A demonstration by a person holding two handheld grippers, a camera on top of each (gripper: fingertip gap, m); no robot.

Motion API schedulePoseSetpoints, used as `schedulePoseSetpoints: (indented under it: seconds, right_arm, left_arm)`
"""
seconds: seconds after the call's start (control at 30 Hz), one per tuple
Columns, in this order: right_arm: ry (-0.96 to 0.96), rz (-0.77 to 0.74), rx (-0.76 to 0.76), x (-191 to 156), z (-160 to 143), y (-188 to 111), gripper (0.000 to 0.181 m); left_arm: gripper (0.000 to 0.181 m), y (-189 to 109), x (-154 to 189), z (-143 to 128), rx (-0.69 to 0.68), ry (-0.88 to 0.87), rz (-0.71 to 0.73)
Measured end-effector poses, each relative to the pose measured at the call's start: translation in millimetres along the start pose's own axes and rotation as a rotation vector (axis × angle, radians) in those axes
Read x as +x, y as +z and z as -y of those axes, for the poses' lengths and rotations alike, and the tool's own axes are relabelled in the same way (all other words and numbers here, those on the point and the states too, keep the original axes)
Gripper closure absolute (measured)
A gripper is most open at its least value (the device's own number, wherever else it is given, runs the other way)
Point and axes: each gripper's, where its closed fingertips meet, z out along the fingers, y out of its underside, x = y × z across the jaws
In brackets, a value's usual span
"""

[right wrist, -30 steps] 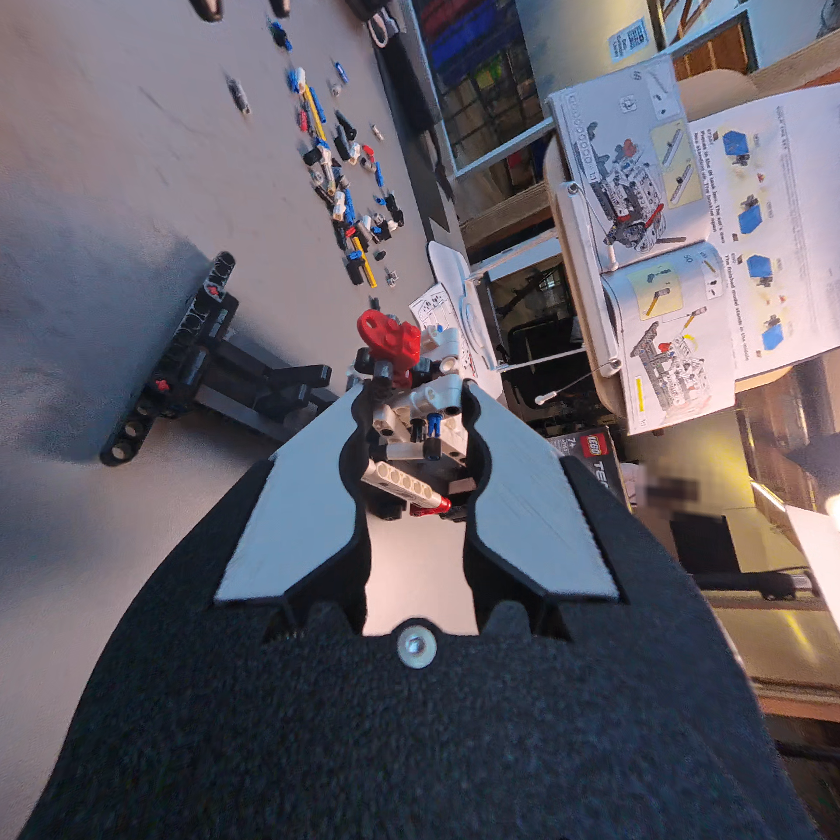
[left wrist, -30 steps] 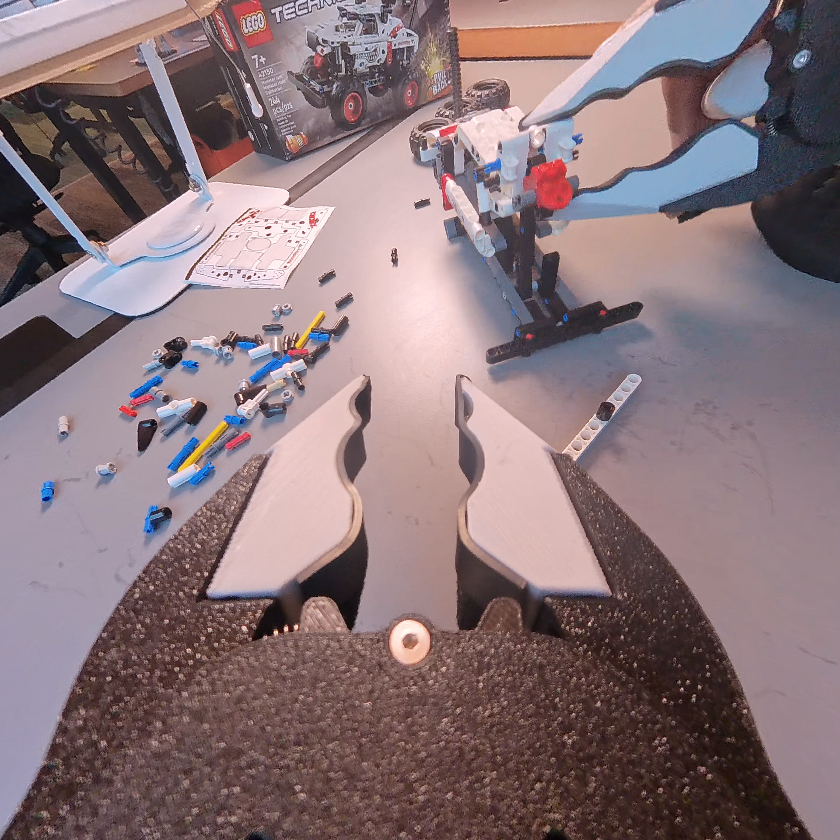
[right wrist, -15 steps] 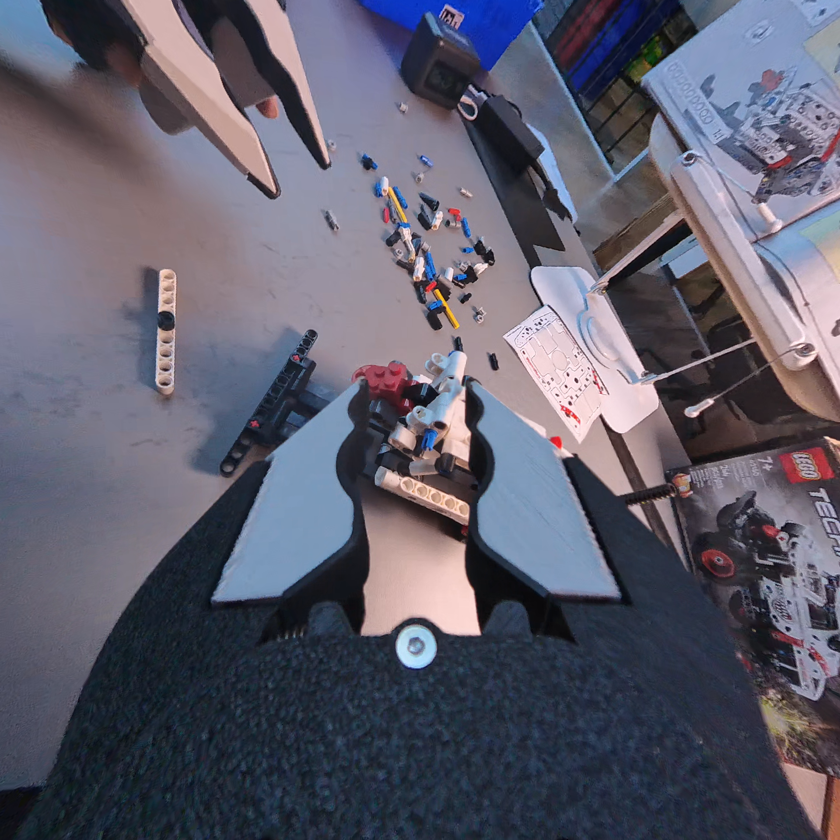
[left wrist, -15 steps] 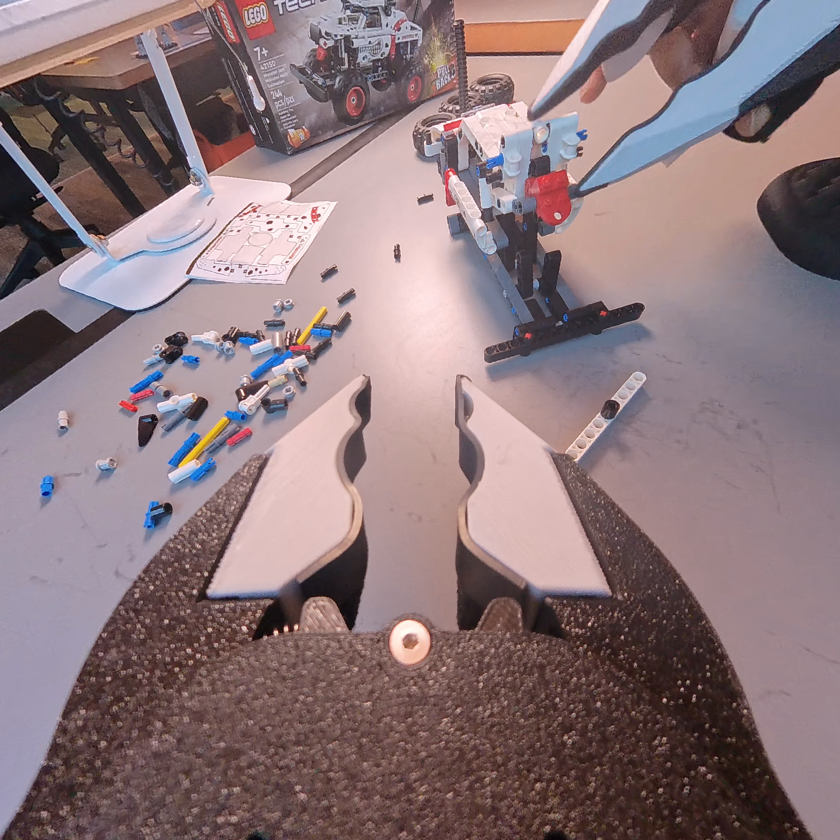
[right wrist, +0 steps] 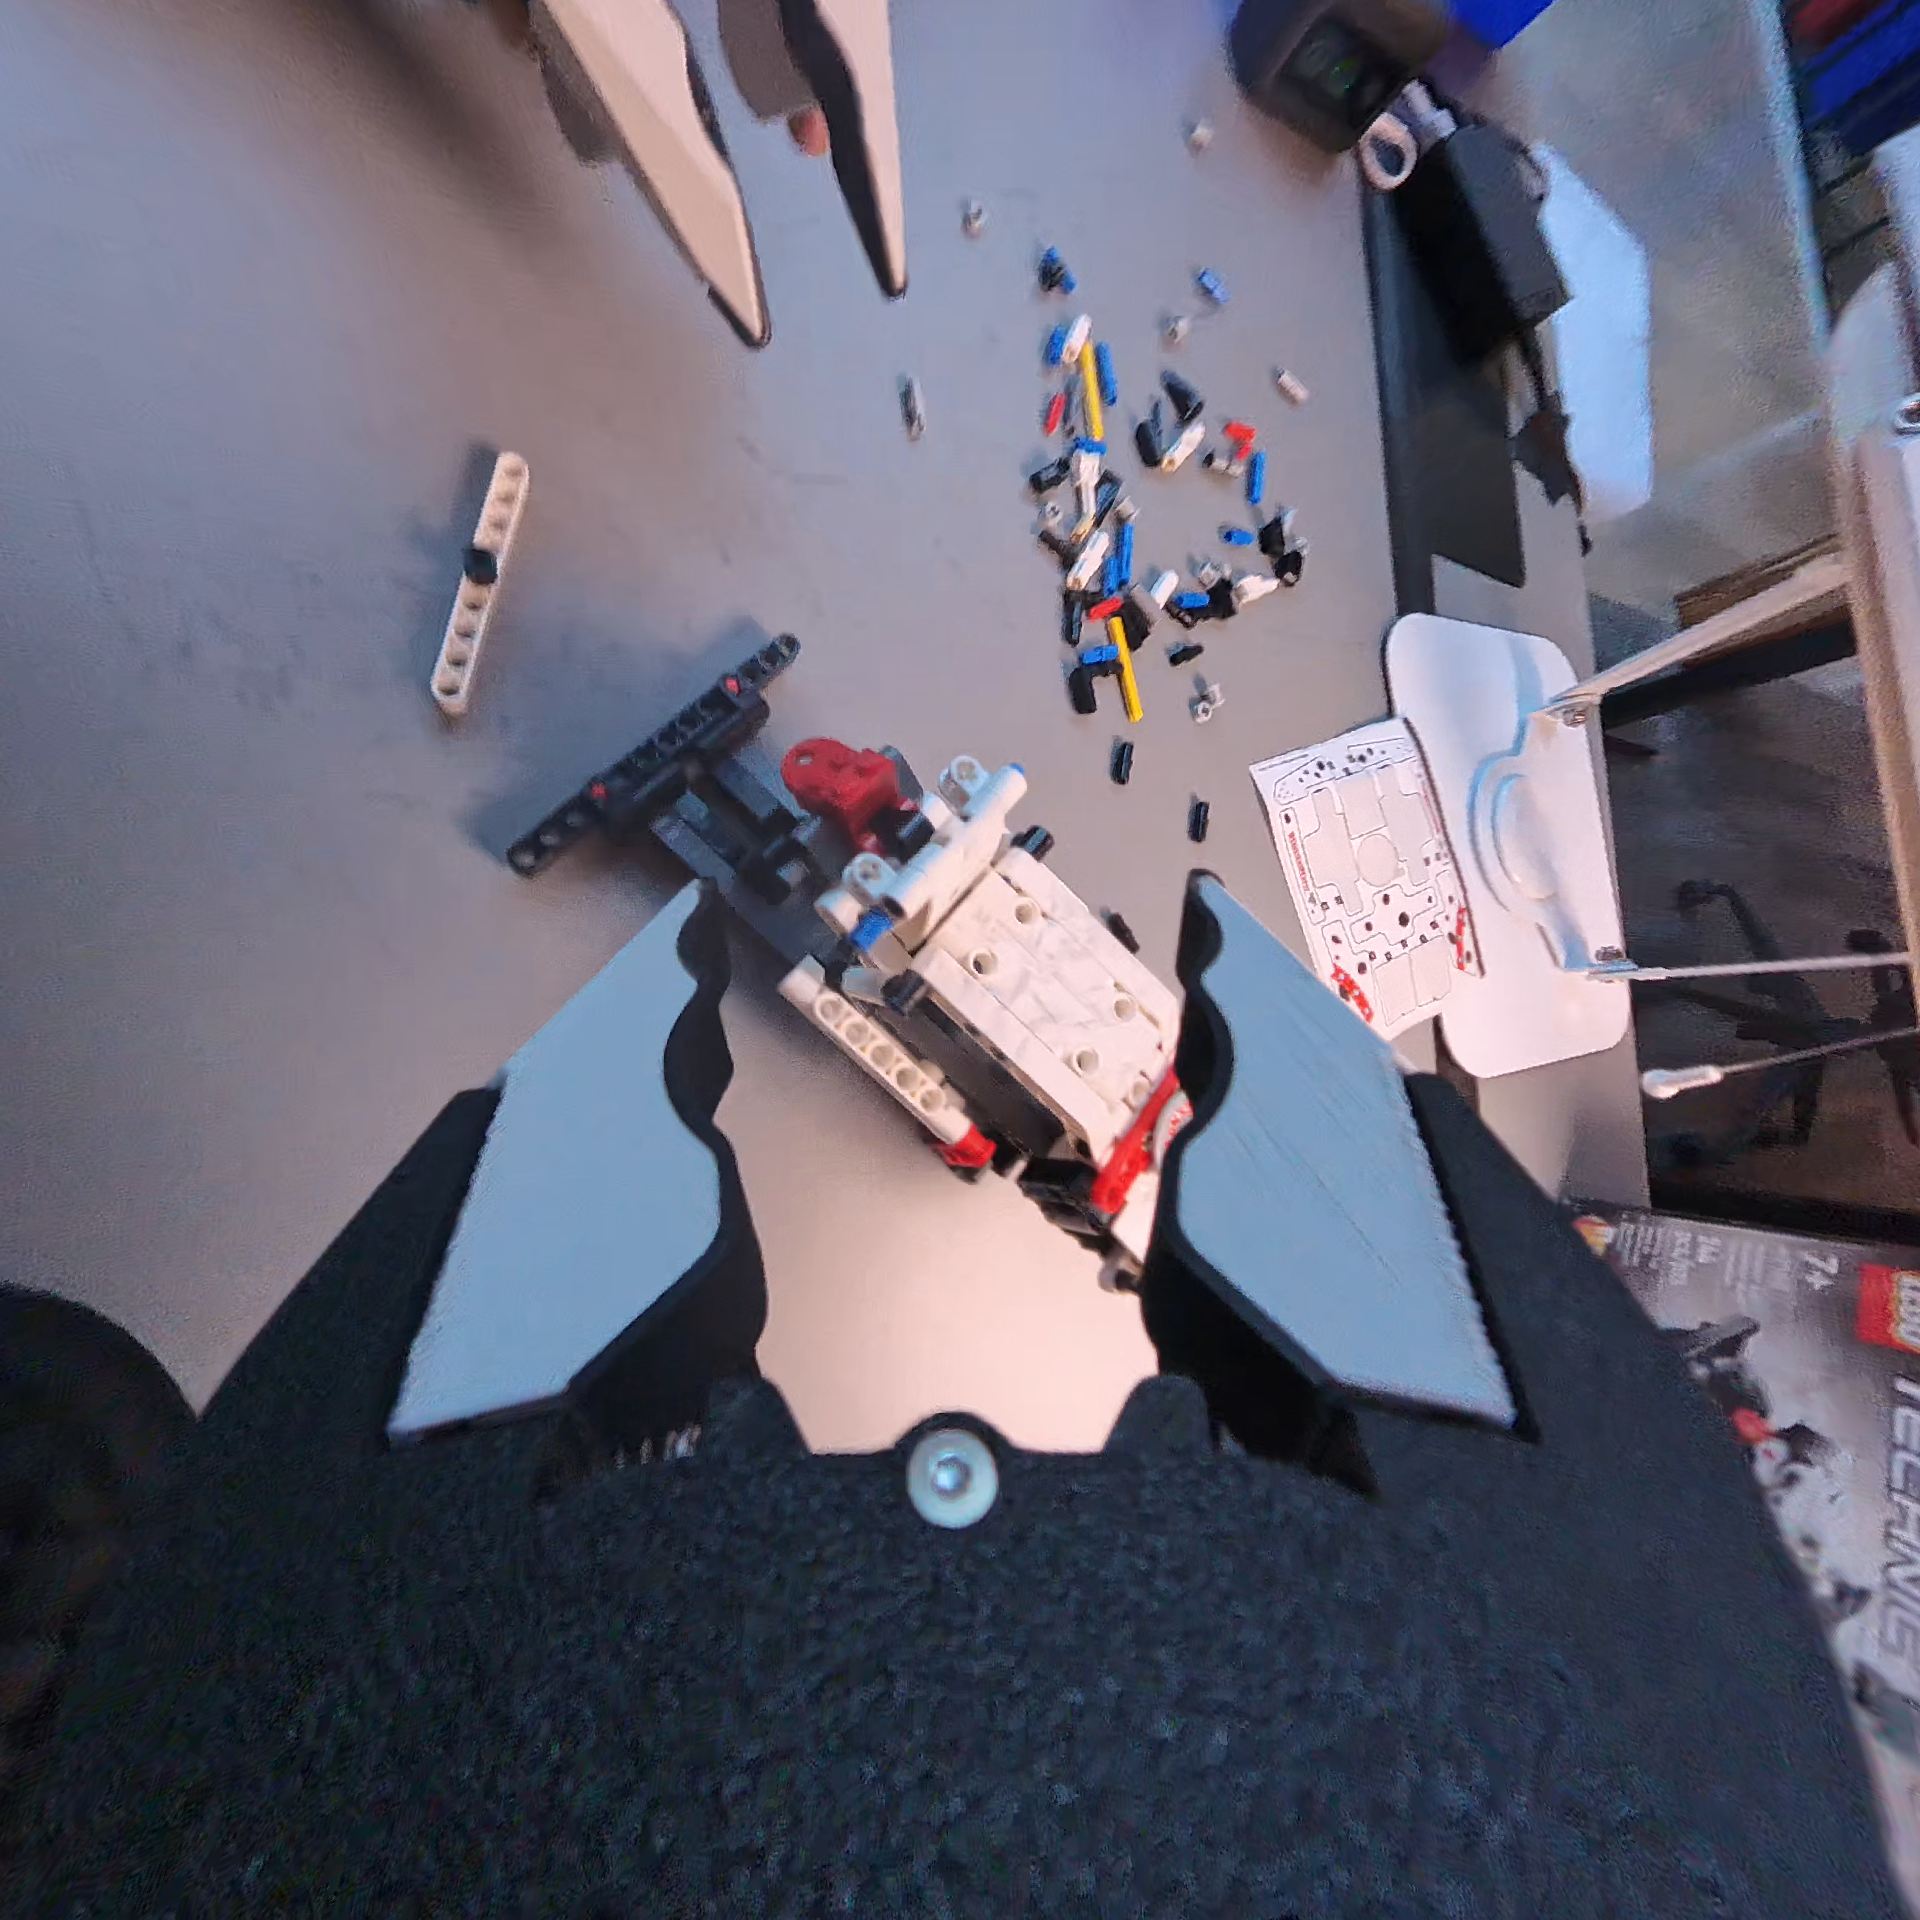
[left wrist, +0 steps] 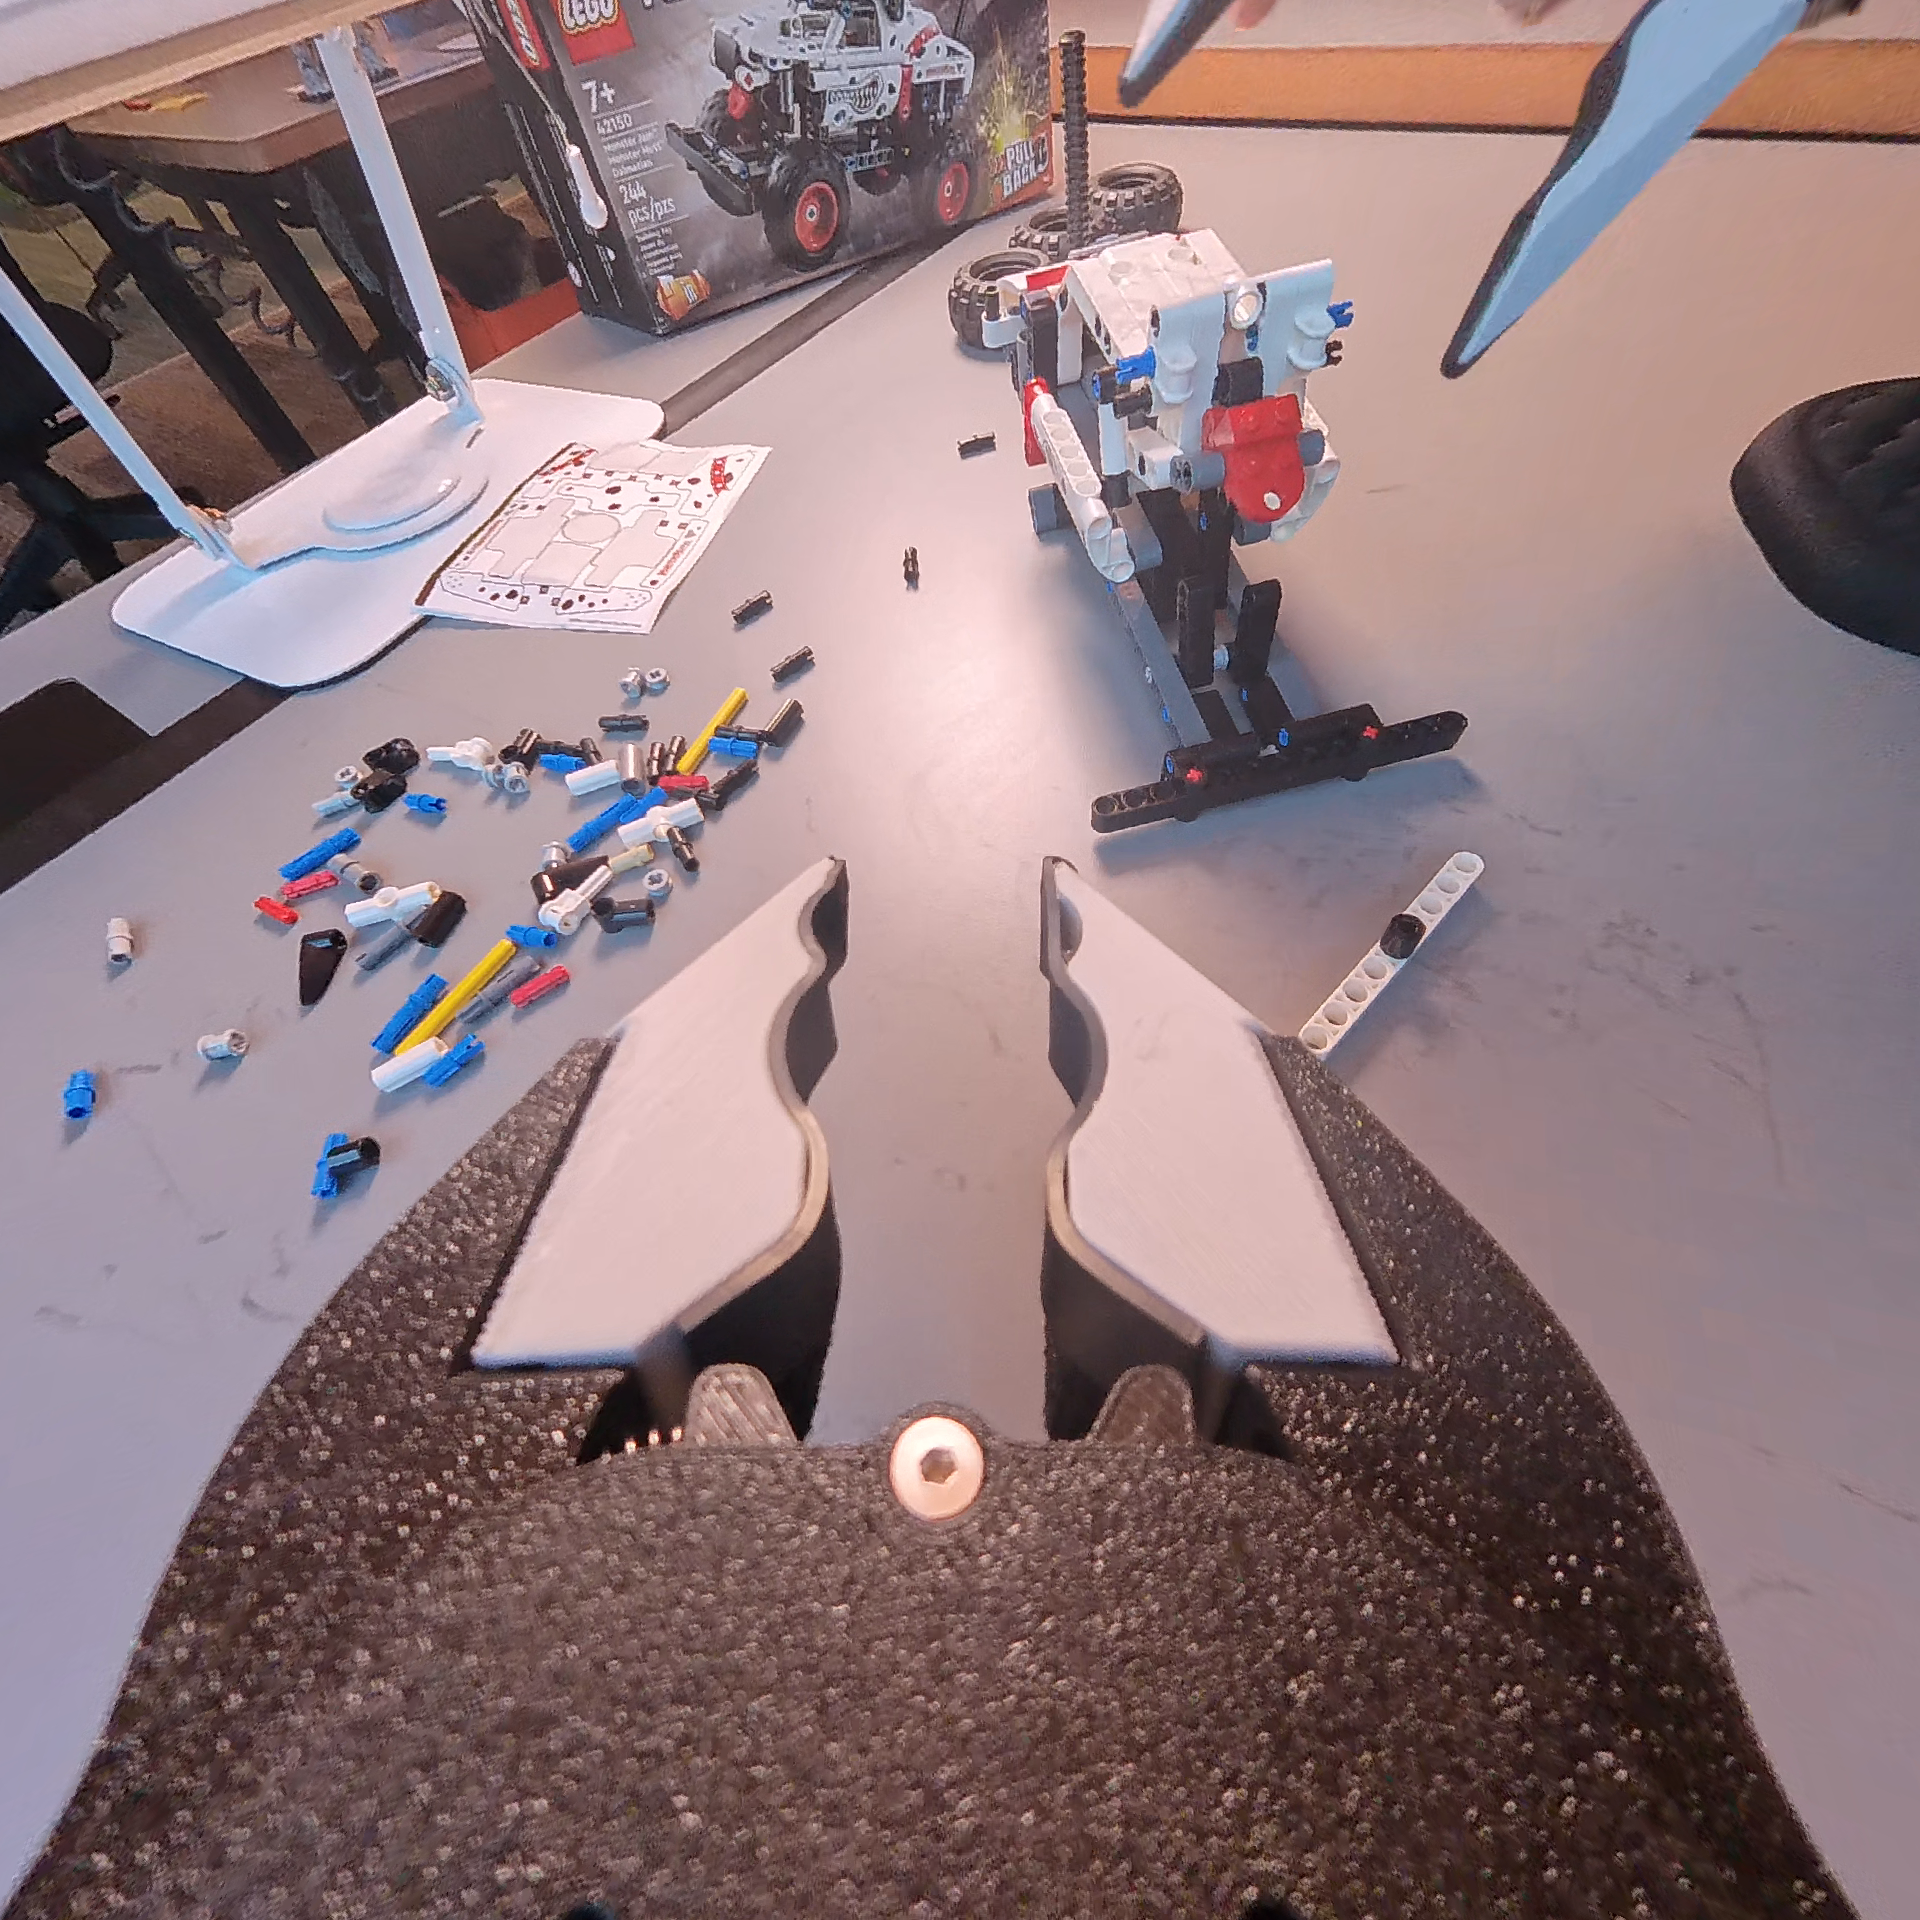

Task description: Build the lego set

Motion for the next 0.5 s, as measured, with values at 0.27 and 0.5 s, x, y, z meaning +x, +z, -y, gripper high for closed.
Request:
schedulePoseSetpoints:
  seconds: [0.27, 0.5]
  right_arm:
    - [-0.272, 0.287, -0.359, 6, -36, 32, 0.083]
    - [-0.173, 0.331, -0.405, 0, -48, 34, 0.104]
  left_arm:
    - [0.144, -4, -10, -1, 0.007, -0.026, 0.028]
    - [0.144, -6, -6, 6, 0.035, -0.028, 0.005]
